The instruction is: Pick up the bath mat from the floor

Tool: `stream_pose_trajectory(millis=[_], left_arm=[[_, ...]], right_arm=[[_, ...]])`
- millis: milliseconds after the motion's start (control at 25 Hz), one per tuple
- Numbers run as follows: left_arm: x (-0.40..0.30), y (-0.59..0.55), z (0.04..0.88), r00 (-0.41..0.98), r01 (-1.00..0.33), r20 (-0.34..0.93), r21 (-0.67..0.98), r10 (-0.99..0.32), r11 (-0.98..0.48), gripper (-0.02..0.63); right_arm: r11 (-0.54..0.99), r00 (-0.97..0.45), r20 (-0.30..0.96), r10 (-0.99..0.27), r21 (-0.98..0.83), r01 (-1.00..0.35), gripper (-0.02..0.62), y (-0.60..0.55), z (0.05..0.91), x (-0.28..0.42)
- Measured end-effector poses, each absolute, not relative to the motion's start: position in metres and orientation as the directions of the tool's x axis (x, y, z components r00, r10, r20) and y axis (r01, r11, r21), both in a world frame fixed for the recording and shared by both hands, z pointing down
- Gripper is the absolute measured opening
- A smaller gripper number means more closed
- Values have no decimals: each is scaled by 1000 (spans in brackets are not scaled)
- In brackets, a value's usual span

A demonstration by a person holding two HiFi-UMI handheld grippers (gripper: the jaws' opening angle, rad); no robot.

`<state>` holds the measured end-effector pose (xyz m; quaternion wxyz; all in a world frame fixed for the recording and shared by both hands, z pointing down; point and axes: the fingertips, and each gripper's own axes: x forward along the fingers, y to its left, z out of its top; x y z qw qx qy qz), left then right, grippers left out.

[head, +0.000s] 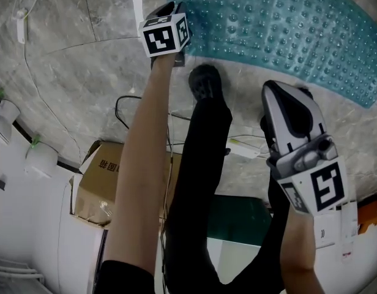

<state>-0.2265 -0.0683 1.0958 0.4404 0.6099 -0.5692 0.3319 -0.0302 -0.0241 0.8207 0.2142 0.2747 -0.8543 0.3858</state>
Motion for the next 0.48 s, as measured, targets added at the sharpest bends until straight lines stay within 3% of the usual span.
stream_pose_trajectory(millis=[480], left_arm=[[-225, -76, 1132, 127, -991, 933, 133, -337, -4, 344]], right_arm=[[520, -751, 591, -294, -561, -644, 14, -25, 836, -26]])
